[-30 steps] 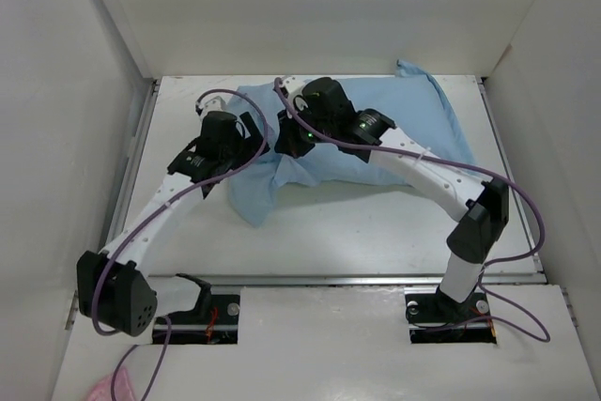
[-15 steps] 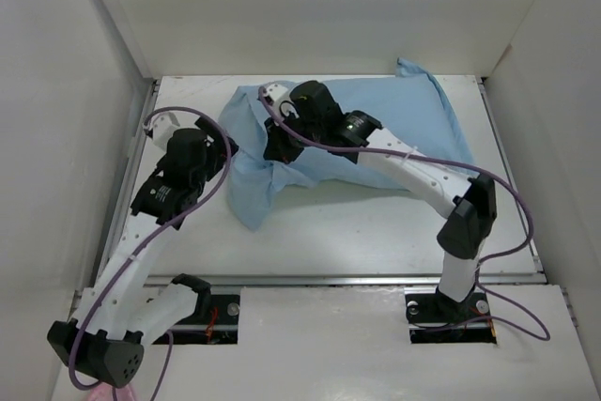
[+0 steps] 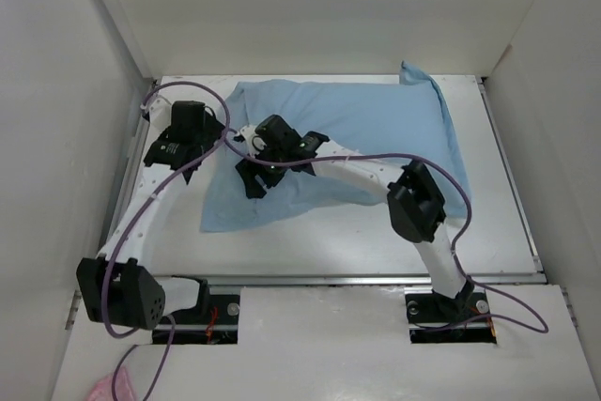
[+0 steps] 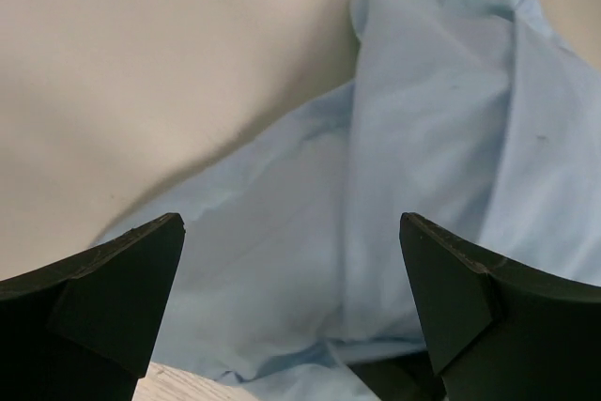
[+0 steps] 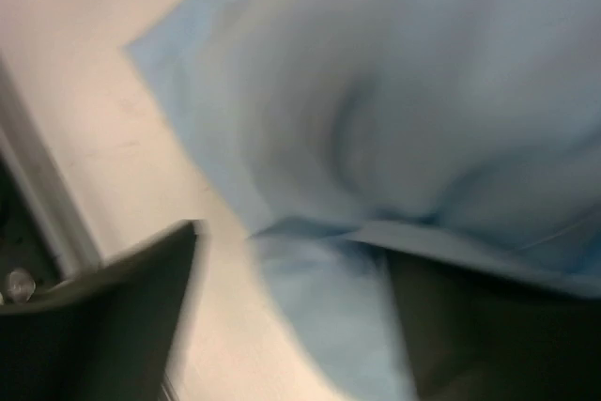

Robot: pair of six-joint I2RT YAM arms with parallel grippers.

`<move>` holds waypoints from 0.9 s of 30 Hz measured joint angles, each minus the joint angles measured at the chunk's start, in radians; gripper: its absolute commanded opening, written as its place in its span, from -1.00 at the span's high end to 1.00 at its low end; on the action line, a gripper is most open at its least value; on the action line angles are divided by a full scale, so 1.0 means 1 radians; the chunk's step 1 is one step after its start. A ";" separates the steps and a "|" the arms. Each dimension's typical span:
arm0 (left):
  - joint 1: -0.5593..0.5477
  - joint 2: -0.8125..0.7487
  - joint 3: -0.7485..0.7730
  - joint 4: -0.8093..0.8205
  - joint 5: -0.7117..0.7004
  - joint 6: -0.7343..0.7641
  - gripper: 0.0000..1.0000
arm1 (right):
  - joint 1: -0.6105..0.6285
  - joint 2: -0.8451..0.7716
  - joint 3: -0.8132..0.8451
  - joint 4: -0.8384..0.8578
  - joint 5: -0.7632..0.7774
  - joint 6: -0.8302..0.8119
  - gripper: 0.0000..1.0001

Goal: Put the pillow into the pillowcase

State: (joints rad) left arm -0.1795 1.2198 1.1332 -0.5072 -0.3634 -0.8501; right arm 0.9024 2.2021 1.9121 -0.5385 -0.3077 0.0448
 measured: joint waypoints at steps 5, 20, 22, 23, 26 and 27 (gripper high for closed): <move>0.110 0.146 0.076 0.049 0.100 0.066 -1.00 | 0.035 -0.263 -0.109 0.010 0.055 -0.049 -1.00; 0.231 0.819 0.589 0.161 0.498 0.285 -1.00 | -0.678 -0.425 -0.023 -0.066 0.272 0.089 -1.00; 0.224 0.927 0.676 0.178 0.518 0.296 -1.00 | -0.771 -0.332 0.025 -0.099 0.251 0.109 -1.00; 0.220 0.970 0.697 0.187 0.524 0.302 -1.00 | -0.824 -0.284 0.053 -0.113 0.247 0.117 -1.00; 0.200 1.065 0.747 0.176 0.541 0.322 -1.00 | -0.952 -0.143 0.159 -0.151 0.255 0.133 -1.00; 0.191 1.095 0.772 0.169 0.548 0.328 -1.00 | -0.988 -0.100 0.195 -0.160 0.260 0.138 -1.00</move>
State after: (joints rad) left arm 0.0116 2.3150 1.9053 -0.3386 0.1848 -0.5220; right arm -0.0853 2.1021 2.1075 -0.6987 -0.0479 0.1825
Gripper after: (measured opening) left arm 0.997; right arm 0.999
